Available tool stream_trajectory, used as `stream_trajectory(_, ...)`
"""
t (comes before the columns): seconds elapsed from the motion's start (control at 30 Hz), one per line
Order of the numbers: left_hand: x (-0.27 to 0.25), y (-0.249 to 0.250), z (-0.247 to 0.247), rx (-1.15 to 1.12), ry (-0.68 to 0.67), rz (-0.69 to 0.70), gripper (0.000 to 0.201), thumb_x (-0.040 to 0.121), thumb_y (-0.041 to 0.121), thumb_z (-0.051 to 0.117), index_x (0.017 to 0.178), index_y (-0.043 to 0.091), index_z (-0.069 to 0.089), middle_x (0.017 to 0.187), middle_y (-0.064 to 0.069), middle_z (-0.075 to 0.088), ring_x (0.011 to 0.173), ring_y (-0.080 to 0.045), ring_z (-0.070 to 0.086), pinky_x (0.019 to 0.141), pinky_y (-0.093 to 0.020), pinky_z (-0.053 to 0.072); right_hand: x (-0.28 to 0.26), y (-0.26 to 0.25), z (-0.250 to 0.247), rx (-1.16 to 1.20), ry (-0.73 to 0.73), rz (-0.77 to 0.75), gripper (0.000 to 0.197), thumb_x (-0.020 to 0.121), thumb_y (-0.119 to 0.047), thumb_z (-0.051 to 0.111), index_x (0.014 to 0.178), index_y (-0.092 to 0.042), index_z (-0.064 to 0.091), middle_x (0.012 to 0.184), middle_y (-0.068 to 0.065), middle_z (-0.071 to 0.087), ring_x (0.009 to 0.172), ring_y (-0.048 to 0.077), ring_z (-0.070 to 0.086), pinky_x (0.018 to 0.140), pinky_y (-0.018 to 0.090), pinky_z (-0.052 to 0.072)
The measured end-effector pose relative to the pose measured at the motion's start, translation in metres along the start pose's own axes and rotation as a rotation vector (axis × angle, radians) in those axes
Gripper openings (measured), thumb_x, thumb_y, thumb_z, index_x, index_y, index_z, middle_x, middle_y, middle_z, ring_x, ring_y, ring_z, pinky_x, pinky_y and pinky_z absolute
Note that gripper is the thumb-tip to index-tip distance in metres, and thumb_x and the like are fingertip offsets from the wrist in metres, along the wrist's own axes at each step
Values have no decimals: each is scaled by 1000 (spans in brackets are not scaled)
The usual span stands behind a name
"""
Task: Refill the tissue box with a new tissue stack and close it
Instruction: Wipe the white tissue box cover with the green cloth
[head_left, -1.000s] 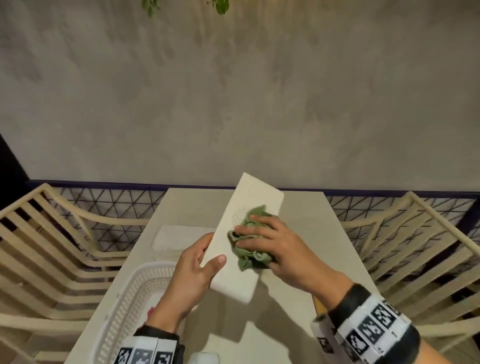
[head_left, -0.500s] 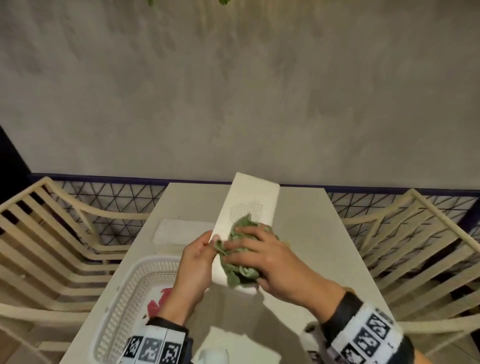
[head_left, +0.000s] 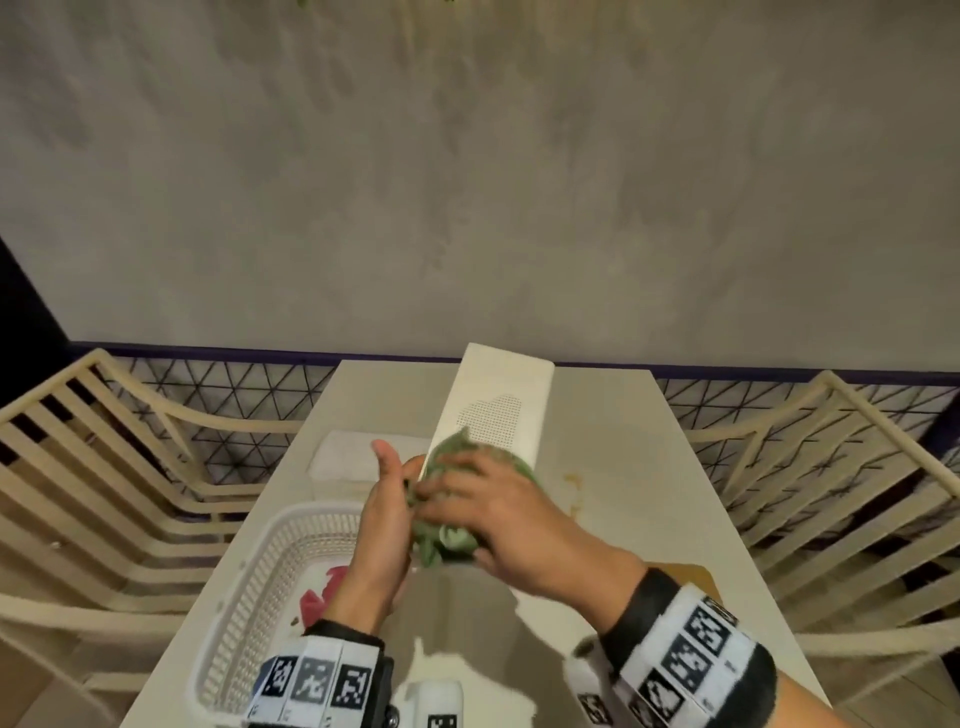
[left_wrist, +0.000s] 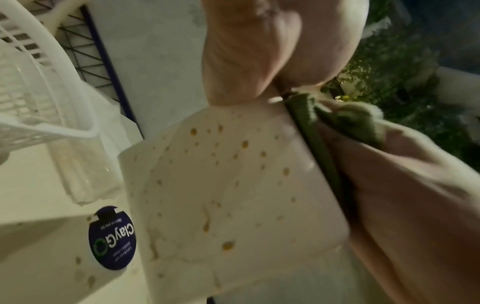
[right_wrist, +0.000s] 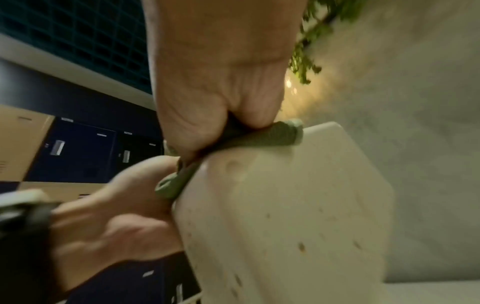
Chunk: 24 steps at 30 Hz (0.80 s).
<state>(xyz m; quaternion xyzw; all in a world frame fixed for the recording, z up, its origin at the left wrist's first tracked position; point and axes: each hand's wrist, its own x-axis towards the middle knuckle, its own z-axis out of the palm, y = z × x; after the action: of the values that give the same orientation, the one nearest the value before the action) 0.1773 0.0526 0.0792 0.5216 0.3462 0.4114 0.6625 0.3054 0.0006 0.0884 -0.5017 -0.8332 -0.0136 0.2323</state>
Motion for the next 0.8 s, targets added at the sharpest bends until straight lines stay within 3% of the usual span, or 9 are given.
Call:
stream_trajectory(0.07, 0, 1, -3, 11, 2, -1, 92, 63, 86, 27, 105, 17, 70, 105, -15, 73, 104, -31, 67, 99, -53, 46, -7, 8, -4, 37, -52, -55, 57, 58, 1, 63, 112, -19, 66, 124, -1, 62, 118, 30, 48, 99, 52, 37)
stream_trajectory(0.17, 0, 0, -1, 17, 26, -1, 93, 59, 90, 30, 101, 17, 71, 105, -13, 73, 105, -28, 67, 100, -51, 45, 4, 6, -14, 26, 44, 91, 54, 61, -5, 50, 109, -17, 68, 119, 1, 65, 111, 30, 50, 93, 52, 42)
stream_trajectory(0.3, 3, -1, -5, 90, 50, 20, 95, 61, 86, 21, 106, 16, 69, 103, -14, 73, 99, -27, 69, 94, -46, 51, -5, 3, -9, 7, -93, -122, 44, 69, -8, 50, 108, -19, 68, 118, -1, 64, 115, 30, 49, 94, 51, 41)
stream_trajectory(0.43, 0, -6, 3, 115, 54, -26, 107, 51, 93, 21, 112, 17, 66, 111, -14, 70, 108, -31, 64, 99, -49, 47, 9, 14, -21, -88, 78, 99, 44, 66, -7, 57, 107, -18, 68, 113, 2, 66, 105, 31, 53, 87, 51, 46)
stream_trajectory(0.57, -1, -9, -2, 40, 14, 33, 92, 49, 94, 30, 93, 26, 72, 95, -8, 76, 95, -24, 71, 86, -41, 56, -6, 8, -15, -50, -90, -147, 44, 65, -6, 75, 106, -18, 69, 114, 1, 66, 109, 31, 53, 93, 44, 41)
stream_trajectory(0.63, -1, -14, -2, 59, -40, 85, 96, 44, 95, 40, 95, 20, 71, 92, -8, 76, 85, -21, 71, 71, -33, 57, -2, 34, -32, -24, 22, 21, 51, 59, 4, 70, 106, -15, 70, 112, 4, 67, 106, 31, 53, 92, 48, 44)
stream_trajectory(0.7, 1, -14, -1, 77, -93, 135, 87, 48, 86, 57, 100, 17, 68, 94, -8, 74, 84, -24, 67, 69, -35, 53, 8, 33, -37, -47, 72, 165, 51, 61, 5, 65, 108, -16, 69, 115, 3, 66, 108, 30, 51, 93, 50, 43)
stream_trajectory(0.77, -1, -14, -8, 29, -114, 155, 62, 53, 57, 81, 100, 19, 68, 95, -9, 74, 89, -25, 67, 71, -32, 55, 4, 25, -28, -11, 8, 46, 51, 64, 1, 63, 111, -17, 67, 120, 1, 64, 114, 30, 49, 100, 46, 37)
stream_trajectory(0.8, -3, -13, -11, 13, -133, 157, 54, 54, 40, 84, 101, 19, 68, 98, -9, 74, 91, -25, 68, 73, -31, 56, -4, 27, -27, 1, -21, -21, 51, 63, 1, 62, 111, -17, 68, 121, 1, 64, 115, 29, 48, 101, 44, 35)
